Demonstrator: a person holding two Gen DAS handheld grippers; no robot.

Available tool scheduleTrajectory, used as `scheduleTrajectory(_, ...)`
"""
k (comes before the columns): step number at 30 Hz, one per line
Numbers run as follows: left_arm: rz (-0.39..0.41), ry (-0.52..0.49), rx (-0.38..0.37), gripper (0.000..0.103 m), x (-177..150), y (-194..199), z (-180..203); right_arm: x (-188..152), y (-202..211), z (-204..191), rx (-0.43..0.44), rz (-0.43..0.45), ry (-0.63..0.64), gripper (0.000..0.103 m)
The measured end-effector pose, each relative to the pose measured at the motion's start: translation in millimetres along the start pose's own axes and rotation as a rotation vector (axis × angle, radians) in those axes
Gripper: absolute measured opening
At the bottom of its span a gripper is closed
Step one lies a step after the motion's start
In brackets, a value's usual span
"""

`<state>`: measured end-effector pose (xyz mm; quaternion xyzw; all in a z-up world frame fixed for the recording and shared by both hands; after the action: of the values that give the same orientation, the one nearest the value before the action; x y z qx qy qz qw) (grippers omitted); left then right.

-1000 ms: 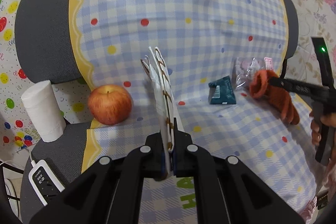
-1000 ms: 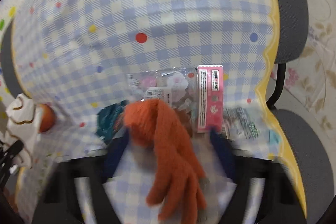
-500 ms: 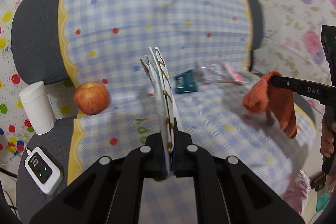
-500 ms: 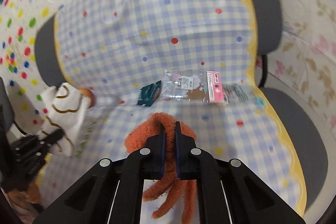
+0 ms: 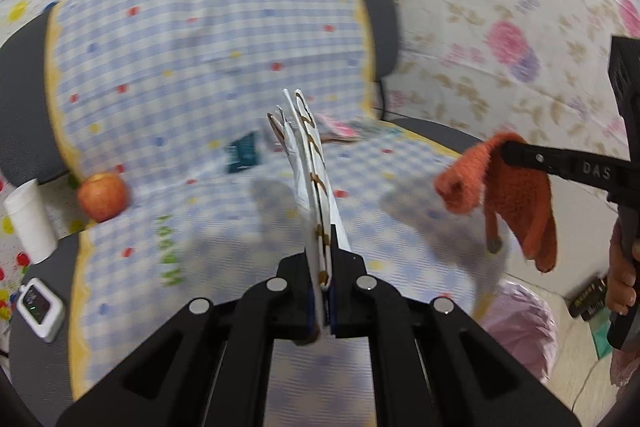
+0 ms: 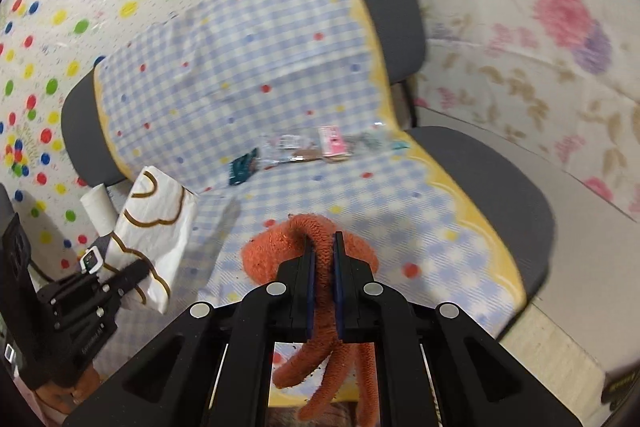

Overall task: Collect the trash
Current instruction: 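Carry the paper bag and glove to the trash bag and open both tools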

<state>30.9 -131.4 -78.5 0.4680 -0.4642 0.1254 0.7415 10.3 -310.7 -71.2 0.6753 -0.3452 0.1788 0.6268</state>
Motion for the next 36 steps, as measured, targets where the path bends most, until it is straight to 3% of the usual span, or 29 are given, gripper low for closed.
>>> scheduleTrajectory(11, -0.012, -0.144, -0.171, 0.003, -10.4, -13.3, 111.8, -40.3, 59.8, 79.2, -0.151, 0.017, -0.085, 0.009)
scheduleTrajectory(22, -0.091, -0.250, -0.323, 0.003, -37.9, -31.8, 198.0, -76.6, 99.5, 134.7, -0.255, 0.002, -0.146, 0.009)
scheduleTrajectory(33, -0.126, -0.245, -0.372, 0.004, -32.8, -46.3, 217.0, -83.3, 88.0, 153.1, -0.212, -0.039, -0.206, 0.012)
scheduleTrajectory(36, -0.145, -0.234, -0.374, 0.022, -33.2, -48.5, 216.1, -88.0, 79.4, 151.9, -0.198, -0.068, -0.206, 0.013)
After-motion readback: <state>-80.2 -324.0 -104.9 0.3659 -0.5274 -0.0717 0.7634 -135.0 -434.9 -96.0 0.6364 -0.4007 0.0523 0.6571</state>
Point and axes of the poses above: each gripper's, at about its wrist camera, not at the fingertips, and y roughly against the way its jaws point, z to its right, x to its top, the point moved 8 cm from there along -y, roughly the way its jaws point, and after that the axes turned 13 degrees about -x, right-handed, at the moved point
